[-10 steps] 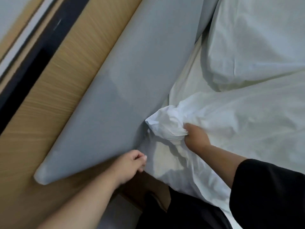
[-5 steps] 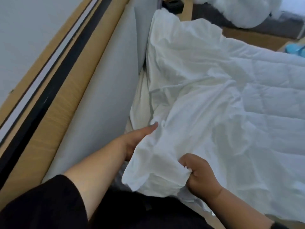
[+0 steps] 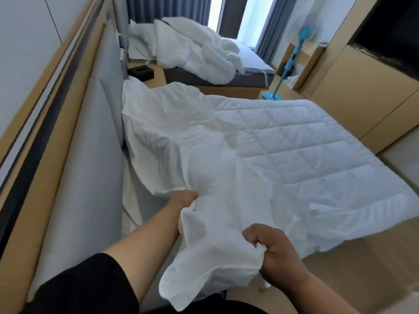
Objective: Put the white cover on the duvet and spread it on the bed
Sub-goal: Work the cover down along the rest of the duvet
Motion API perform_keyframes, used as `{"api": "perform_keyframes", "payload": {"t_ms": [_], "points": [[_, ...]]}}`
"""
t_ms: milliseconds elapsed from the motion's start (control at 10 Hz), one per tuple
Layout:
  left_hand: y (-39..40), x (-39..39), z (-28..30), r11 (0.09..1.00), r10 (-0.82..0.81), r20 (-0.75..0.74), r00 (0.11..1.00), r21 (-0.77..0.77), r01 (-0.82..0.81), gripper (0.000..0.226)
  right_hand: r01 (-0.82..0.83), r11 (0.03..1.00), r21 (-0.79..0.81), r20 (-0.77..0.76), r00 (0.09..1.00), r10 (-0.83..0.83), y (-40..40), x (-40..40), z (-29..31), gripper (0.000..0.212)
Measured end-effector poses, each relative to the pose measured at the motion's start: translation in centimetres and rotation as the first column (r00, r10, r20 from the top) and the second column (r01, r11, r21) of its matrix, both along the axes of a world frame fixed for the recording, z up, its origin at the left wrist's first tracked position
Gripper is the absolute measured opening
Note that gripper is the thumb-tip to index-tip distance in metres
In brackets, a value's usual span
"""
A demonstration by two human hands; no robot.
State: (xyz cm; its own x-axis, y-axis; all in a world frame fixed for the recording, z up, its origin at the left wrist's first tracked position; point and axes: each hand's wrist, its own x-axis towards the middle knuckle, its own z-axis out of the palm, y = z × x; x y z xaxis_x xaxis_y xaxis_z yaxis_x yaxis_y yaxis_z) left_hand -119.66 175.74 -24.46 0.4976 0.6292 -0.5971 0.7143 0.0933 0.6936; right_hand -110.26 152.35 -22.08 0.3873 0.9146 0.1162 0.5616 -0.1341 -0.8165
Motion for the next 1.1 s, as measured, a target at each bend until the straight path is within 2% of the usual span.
{"api": "perform_keyframes", "payload": {"t_ms": [100,200,300,400,500,600,700,800,900,1000,1100], "points": [[-1.5,0.4,3.2,0.994,0.081,0.151,0.985,0.056,-0.091,0.025,0.036,0.989,-0.147,-0.119,0.991,-0.054,-0.7,0.6,1.4,0.032],[-4.5,-0.5,6.7,0.958,0.281,0.539,0.794,-0.109,-0.264,0.02,-0.019,0.976,-0.216,-0.353,0.934,-0.06,-1.7,2.9,3.5,0.016],[-6.4,-0.6,8.1,0.969,0.22,0.682,0.697,-0.238,-0.073,0.021,-0.045,0.939,-0.34,-0.564,0.809,-0.166,0.4,7.0,4.2,0.016],[-7.7,0.7,7.8,0.954,0.246,0.65,0.719,-0.292,-0.062,0.052,-0.039,0.84,-0.541,-0.354,0.917,-0.185,5.3,9.8,4.0,0.024],[-8.7,1.9,6.7,0.948,0.274,0.586,0.763,-0.298,-0.111,0.047,0.046,0.891,-0.452,-0.23,0.959,-0.167,7.7,9.7,5.7,0.046],[-8.7,2.4,6.4,0.954,0.261,0.543,0.798,-0.274,-0.126,0.036,-0.05,0.878,-0.477,-0.265,0.96,-0.089,9.6,10.1,5.0,0.041],[-8.5,2.2,5.1,0.929,0.331,0.445,0.832,-0.309,-0.205,0.032,-0.046,0.912,-0.407,-0.238,0.97,-0.057,9.7,11.1,2.3,0.049],[-8.1,1.1,2.6,0.822,0.516,0.255,0.818,-0.418,-0.388,0.02,-0.093,0.943,-0.319,-0.334,0.943,-0.02,8.7,12.3,0.4,0.043],[-7.0,0.4,-0.1,0.692,0.713,0.065,0.698,-0.226,-0.686,0.018,-0.23,0.924,-0.305,-0.396,0.913,0.096,7.9,12.8,-0.7,0.036],[-5.2,1.4,-1.1,0.718,0.668,0.011,0.744,0.251,-0.649,0.009,-0.325,0.889,-0.323,-0.349,0.914,0.208,8.0,13.1,-1.0,0.039],[-4.7,5.0,-0.2,0.858,0.512,-0.017,0.859,-0.032,-0.513,0.026,-0.385,0.857,-0.342,-0.269,0.914,0.303,8.1,13.3,-1.2,0.033]]}}
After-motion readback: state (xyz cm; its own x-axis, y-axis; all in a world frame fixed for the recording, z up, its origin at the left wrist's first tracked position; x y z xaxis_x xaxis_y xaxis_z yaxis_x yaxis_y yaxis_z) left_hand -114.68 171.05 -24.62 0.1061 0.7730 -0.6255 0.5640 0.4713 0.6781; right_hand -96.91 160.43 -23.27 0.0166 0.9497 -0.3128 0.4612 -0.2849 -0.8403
